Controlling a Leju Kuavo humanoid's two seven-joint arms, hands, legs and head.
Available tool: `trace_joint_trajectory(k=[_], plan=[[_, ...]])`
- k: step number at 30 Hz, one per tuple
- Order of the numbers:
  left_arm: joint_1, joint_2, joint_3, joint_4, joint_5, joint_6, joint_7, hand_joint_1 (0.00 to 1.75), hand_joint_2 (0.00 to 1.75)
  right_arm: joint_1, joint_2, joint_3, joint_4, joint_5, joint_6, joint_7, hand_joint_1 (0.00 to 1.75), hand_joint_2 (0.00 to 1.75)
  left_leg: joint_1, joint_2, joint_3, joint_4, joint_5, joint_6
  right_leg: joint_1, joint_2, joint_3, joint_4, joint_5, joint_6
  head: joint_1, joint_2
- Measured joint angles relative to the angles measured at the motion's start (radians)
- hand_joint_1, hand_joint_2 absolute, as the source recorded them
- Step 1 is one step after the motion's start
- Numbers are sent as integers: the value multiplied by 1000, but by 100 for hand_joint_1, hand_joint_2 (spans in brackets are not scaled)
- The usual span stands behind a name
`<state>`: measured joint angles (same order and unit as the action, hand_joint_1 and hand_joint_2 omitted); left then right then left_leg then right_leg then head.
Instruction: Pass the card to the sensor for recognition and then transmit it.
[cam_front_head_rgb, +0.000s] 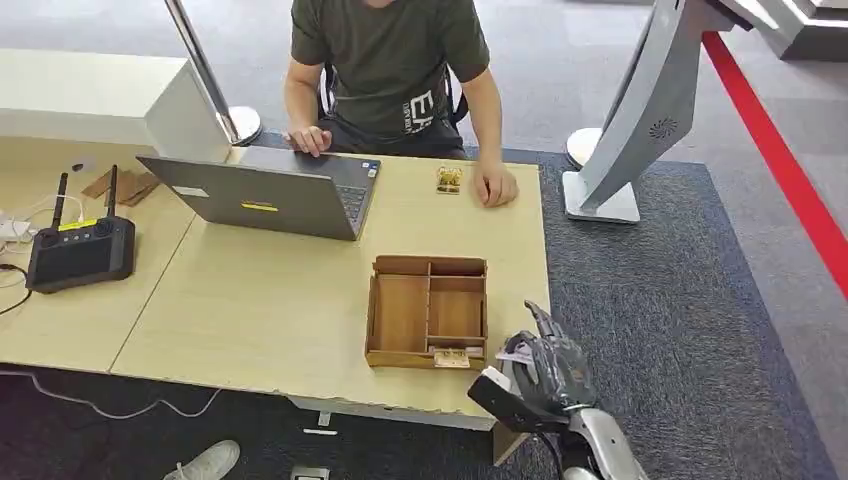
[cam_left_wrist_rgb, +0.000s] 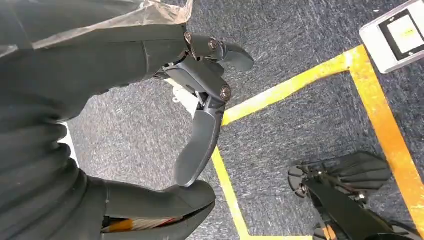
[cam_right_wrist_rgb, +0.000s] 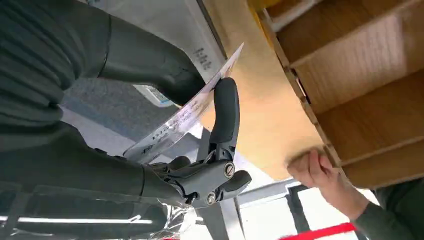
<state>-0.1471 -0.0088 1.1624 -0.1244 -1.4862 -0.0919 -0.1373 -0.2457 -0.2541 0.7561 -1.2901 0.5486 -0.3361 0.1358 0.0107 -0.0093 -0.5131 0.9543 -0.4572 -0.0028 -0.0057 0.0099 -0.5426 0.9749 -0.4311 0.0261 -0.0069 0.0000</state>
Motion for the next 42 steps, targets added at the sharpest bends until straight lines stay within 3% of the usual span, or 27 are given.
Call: trace_joint_trajectory(k=[13,21,29,38,42], plan=[[3,0,10,0,-6,0,1,0,175,-5,-3,10,61,-17,2,34,175,175,0,0,0,0,0,0,0,0,0,0,0,0,0,0],[3,0,25,0,-5,2,1,0,175,-23,-3,18,72,-51,-56,9,175,175,0,0,0,0,0,0,0,0,0,0,0,0,0,0],[4,0,38,0,-18,2,0,0,175,-49,-18,24,-14,-23,-103,22,175,175,0,0,0,0,0,0,0,0,0,1,0,0,0,0],[5,0,50,0,-40,-1,-5,0,175,-89,-34,14,-123,-49,-94,4,175,175,0,1,0,0,0,0,0,0,0,1,0,0,0,0],[-6,0,50,0,-66,-21,0,0,175,-175,-11,16,-145,-208,14,-19,175,175,0,1,0,0,1,0,0,0,0,2,0,0,0,0]])
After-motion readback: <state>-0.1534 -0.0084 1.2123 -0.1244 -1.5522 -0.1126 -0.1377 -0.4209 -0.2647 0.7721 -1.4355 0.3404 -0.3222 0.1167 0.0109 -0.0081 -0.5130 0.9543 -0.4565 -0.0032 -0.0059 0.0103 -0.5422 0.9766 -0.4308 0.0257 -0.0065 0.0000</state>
